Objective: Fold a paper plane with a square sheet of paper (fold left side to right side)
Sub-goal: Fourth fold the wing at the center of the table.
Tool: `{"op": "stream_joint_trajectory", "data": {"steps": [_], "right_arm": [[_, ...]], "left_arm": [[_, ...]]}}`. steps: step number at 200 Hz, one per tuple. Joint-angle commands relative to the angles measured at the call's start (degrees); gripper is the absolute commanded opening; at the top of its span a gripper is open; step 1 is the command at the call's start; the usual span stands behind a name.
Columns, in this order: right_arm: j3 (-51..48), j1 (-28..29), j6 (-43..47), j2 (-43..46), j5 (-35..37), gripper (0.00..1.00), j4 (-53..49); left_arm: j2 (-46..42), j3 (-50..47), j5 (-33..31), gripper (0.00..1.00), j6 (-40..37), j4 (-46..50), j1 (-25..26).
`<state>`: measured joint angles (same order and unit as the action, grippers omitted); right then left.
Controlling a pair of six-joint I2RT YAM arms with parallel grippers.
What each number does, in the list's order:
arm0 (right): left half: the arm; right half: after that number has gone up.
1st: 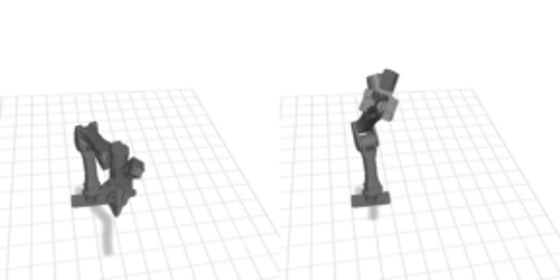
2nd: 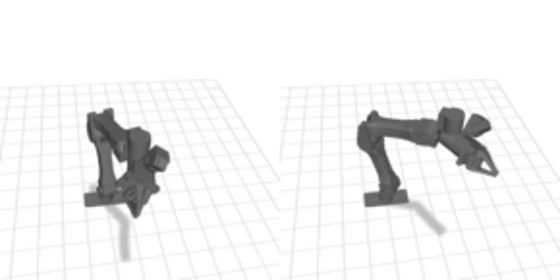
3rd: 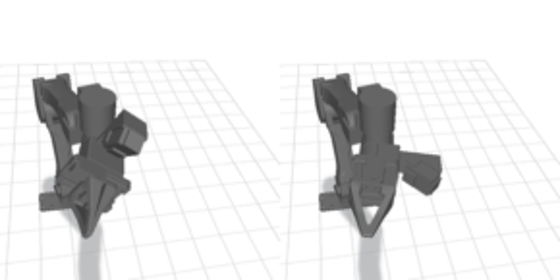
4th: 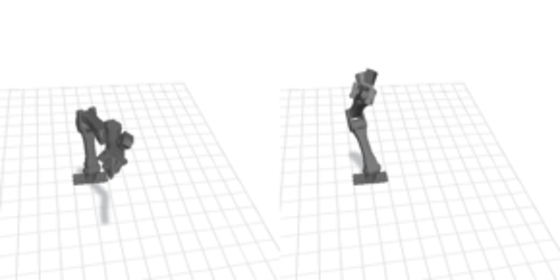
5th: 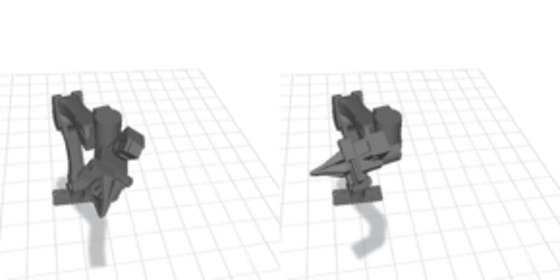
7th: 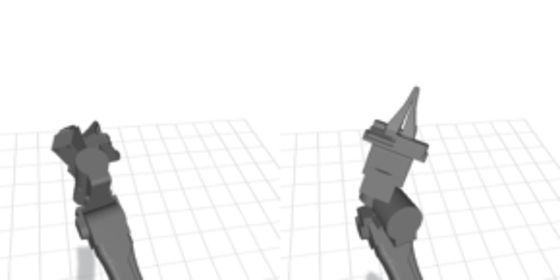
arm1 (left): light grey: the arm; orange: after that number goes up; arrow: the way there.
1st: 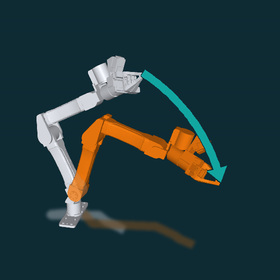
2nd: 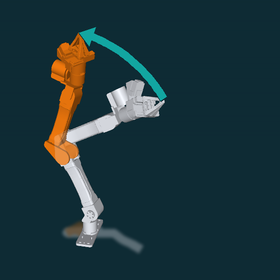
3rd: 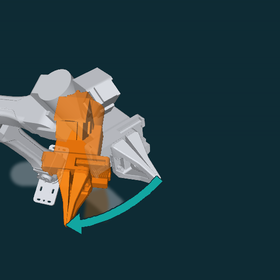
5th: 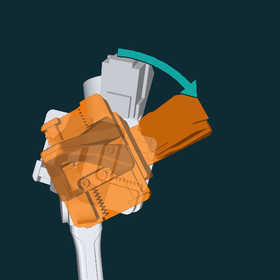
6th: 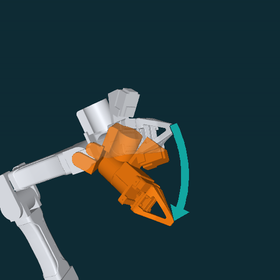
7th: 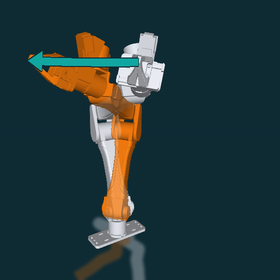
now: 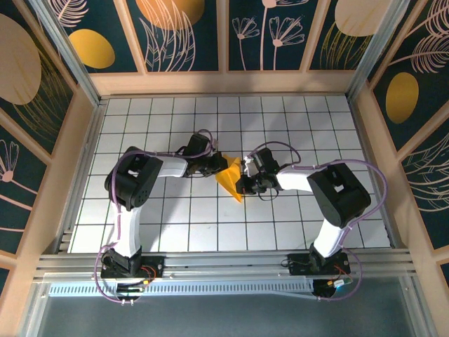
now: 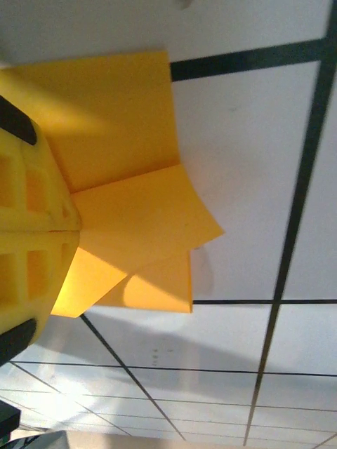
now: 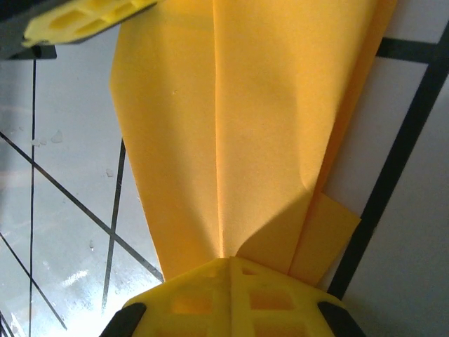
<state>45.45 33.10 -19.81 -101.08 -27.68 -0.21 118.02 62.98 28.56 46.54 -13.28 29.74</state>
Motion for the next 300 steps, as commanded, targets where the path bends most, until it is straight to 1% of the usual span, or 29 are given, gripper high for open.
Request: {"op": "stream_joint_trajectory", "data": {"steps": [1,82,149,251,276,300], "right_arm": [[-4.14,0.47,1.44,-5.93,11.86,0.0,-12.98],[-4.06,0.42,1.38,-6.17,11.77,0.0,-12.99],[-4.0,0.44,1.43,-6.28,11.73,0.0,-13.08],[-3.86,0.43,1.64,-6.38,11.33,0.0,-13.42],[-4.05,-0.01,1.66,-5.69,10.47,0.0,-13.17],[-3.81,-0.65,2.33,-4.54,9.69,0.0,-13.7]], "left_arm": [[3.01,2.93,-6.75,0.0,-3.72,3.98,-2.92],[8.61,12.08,-7.9,0.0,-5.24,8.48,-4.85],[11.29,17.31,-7.38,0.03,-4.8,9.41,-5.66],[16.07,25.81,-7.46,0.04,-3.76,11.32,-7.92],[15.03,25.12,-7.74,0.03,-4.35,11.41,-8.37],[8.23,18.5,-10.08,0.03,-5.76,9.41,-8.55]]}}
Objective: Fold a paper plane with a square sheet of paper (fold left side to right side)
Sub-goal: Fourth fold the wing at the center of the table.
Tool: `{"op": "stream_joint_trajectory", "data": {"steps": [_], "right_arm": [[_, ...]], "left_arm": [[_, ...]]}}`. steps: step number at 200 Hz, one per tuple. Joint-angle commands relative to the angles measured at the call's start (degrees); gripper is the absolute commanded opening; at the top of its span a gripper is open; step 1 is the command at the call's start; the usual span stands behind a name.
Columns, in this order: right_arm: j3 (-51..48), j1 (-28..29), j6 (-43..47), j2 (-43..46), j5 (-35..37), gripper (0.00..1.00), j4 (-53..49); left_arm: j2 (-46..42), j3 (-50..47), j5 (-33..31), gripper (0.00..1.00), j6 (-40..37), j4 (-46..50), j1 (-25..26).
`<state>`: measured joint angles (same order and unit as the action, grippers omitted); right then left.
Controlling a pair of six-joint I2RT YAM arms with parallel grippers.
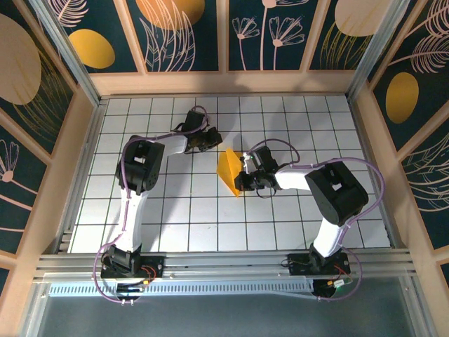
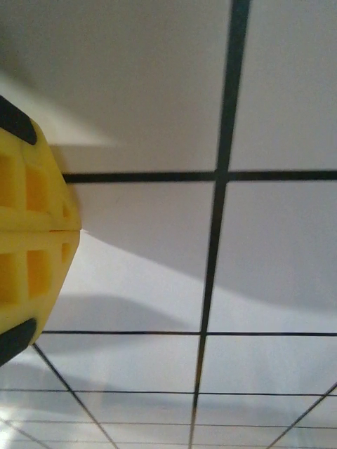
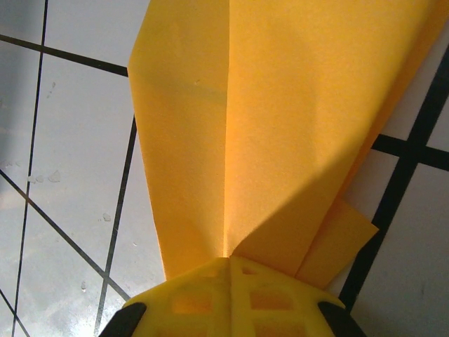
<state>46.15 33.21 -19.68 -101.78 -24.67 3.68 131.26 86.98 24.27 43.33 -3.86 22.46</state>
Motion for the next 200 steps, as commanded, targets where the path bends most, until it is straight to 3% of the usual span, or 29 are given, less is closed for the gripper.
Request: {"op": "stream_joint_trajectory", "data": {"steps": [1,43,69,108,149,200], "right_arm": [[-4.5,-0.81,2.24,-3.77,6.66,0.0,-17.58],[-3.88,-1.52,3.9,-3.09,6.05,0.0,-18.49],[-3.79,-1.54,4.3,-3.24,5.26,0.0,-18.37],[-3.88,-1.49,4.33,-2.84,4.93,0.0,-18.34],[-4.53,-1.49,4.26,-2.37,4.29,0.0,-17.86],[-4.16,-1.53,5.08,0.27,0.93,0.0,-17.83]], "left_arm": [[-5.29,-5.86,-5.89,0.03,-2.64,-0.14,-1.28],[-19.36,-23.24,-1.11,0.02,-2.44,-8.37,0.26],[-21.55,-27.9,3.86,0.02,-1.02,-11.88,4.74],[-16.06,-23.7,6.39,0.02,0.68,-13.46,10.1],[-10.68,-17.94,2.25,0.02,-2.24,-7.53,10.41],[-8.98,-20.28,-0.46,0.0,-2.1,-6.07,10.38]]}}
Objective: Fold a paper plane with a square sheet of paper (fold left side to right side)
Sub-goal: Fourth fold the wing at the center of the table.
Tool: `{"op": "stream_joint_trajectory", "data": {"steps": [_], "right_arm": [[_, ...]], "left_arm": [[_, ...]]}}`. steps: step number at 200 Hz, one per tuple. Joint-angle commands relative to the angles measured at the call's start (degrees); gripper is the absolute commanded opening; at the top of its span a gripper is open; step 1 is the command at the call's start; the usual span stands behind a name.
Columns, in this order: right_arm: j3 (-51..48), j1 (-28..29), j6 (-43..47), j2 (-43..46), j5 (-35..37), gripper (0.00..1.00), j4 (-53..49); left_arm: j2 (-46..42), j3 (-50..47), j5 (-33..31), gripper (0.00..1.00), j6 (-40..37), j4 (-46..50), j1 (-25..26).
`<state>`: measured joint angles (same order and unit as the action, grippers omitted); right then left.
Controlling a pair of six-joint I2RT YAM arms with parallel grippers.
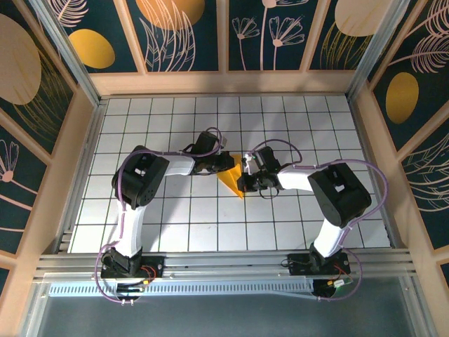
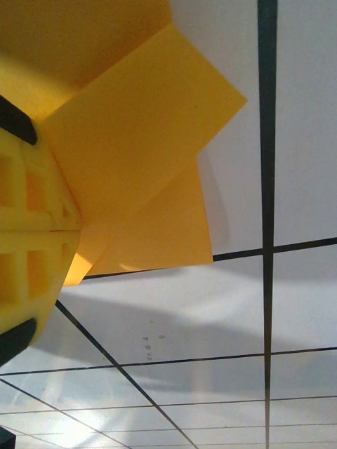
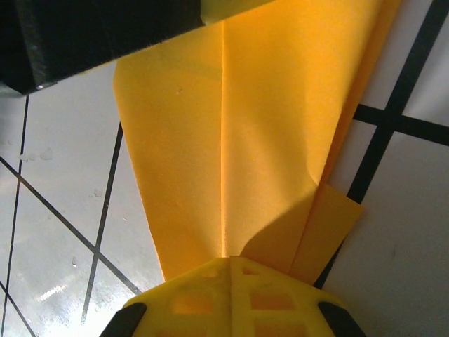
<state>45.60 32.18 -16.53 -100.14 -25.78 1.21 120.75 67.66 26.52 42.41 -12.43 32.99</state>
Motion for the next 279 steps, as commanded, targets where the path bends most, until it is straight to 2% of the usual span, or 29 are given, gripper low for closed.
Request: {"op": "stream_joint_trajectory", "data": {"steps": [1,70,112,157,279], "right_arm": [[-3.56,-0.48,1.94,-1.33,1.87,0.0,-15.36],[0.87,-0.48,-0.19,6.43,-8.94,0.0,-14.0],[0.21,-2.92,-4.57,6.33,-10.84,0.0,-6.18],[2.15,-2.68,-7.61,2.79,-11.25,0.0,-0.17],[10.0,-1.16,-7.07,-7.64,-4.52,0.0,-0.41]], "left_arm": [[1.47,-1.04,-2.75,0.0,-1.19,2.5,-0.14],[-1.12,-9.45,-0.95,0.0,2.25,-4.2,0.21],[-1.74,-11.35,-0.84,0.0,2.79,-5.76,0.6],[-1.77,-11.15,-0.53,0.0,2.74,-5.68,0.66],[-1.4,-10.46,-0.38,0.0,2.76,-5.17,0.67]]}}
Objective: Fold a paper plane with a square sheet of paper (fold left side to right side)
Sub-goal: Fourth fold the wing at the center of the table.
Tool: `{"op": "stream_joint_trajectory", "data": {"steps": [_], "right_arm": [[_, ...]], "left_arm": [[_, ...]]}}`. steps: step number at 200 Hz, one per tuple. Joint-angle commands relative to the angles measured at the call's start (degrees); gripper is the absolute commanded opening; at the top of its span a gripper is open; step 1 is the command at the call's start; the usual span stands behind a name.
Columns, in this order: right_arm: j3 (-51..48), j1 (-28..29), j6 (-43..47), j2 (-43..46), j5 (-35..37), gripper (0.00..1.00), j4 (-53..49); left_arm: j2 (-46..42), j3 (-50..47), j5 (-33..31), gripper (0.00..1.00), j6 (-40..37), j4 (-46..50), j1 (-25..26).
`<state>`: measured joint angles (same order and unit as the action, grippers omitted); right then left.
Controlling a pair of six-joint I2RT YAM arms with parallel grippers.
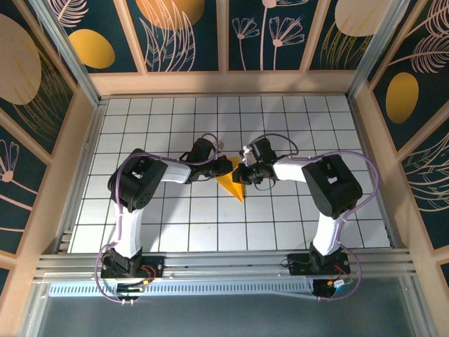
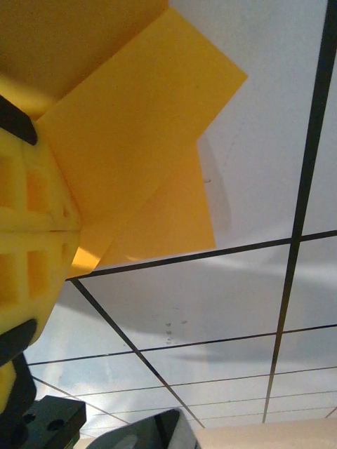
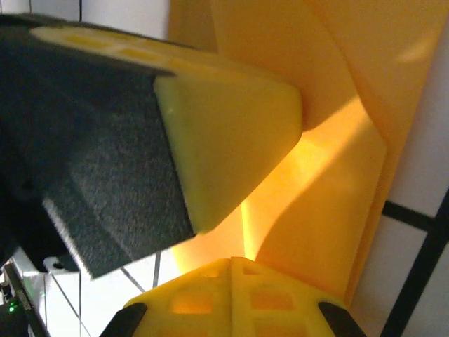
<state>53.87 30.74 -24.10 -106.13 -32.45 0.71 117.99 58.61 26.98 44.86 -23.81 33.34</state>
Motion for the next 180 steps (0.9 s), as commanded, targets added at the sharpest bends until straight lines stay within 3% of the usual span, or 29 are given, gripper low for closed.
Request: {"op": "stream_joint_trajectory", "data": {"steps": [1,67,180], "right_arm": [[1.71,0.28,0.52,-1.68,2.18,0.0,0.13],[-1.75,1.44,2.12,-0.99,2.57,0.0,-3.11],[-14.03,2.45,3.7,12.5,-0.36,0.0,-9.26]], "left_arm": [[1.36,-1.4,-0.81,0.0,0.31,6.23,0.32],[1.5,-1.13,-1.75,0.0,1.36,6.59,0.3],[1.38,-0.95,-3.14,0.0,2.61,7.07,0.32]]}}
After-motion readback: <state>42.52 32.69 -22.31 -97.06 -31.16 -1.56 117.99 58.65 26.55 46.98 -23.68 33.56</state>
